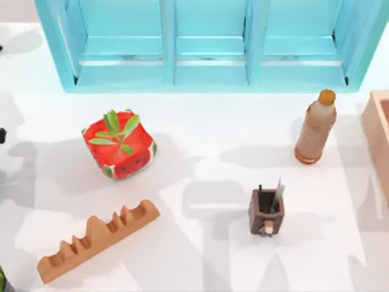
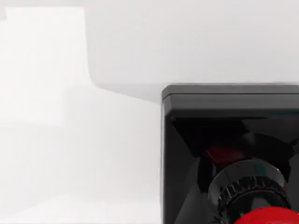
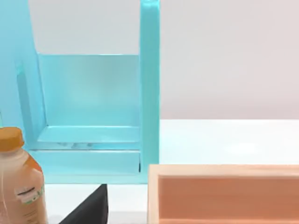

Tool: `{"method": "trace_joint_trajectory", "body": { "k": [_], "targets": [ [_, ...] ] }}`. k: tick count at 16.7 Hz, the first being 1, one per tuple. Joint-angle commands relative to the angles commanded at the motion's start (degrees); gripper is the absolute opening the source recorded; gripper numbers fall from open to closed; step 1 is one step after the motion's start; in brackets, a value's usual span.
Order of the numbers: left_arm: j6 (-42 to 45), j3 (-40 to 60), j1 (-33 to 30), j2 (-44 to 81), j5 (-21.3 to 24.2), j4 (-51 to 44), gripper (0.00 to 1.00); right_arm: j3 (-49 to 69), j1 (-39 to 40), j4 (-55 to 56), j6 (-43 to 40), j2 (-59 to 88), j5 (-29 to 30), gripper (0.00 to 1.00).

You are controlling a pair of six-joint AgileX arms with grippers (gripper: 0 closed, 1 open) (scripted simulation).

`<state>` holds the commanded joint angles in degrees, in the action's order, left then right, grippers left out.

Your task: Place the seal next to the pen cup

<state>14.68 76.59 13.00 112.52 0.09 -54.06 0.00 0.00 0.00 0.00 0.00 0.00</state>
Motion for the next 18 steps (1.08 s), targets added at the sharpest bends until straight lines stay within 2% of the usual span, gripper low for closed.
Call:
{"method": "trace_joint_trajectory", "body": {
  "k": [4, 12, 18],
  "targets": [
    [-3.5, 4.2, -3.6, -0.4, 0.0, -4.2, 0.0, 0.0, 0.0, 0.0, 0.0, 0.0, 0.0, 1.0],
    [-21.2, 22.9, -21.1, -4.8, 0.0, -28.5, 0.0, 0.0, 0.0, 0.0, 0.0, 0.0, 0.0, 1.0],
    [-22.8, 24.5, -22.7, -5.5, 0.0, -30.1, 0.0, 0.0, 0.0, 0.0, 0.0, 0.0, 0.0, 1.0]
  ]
}}
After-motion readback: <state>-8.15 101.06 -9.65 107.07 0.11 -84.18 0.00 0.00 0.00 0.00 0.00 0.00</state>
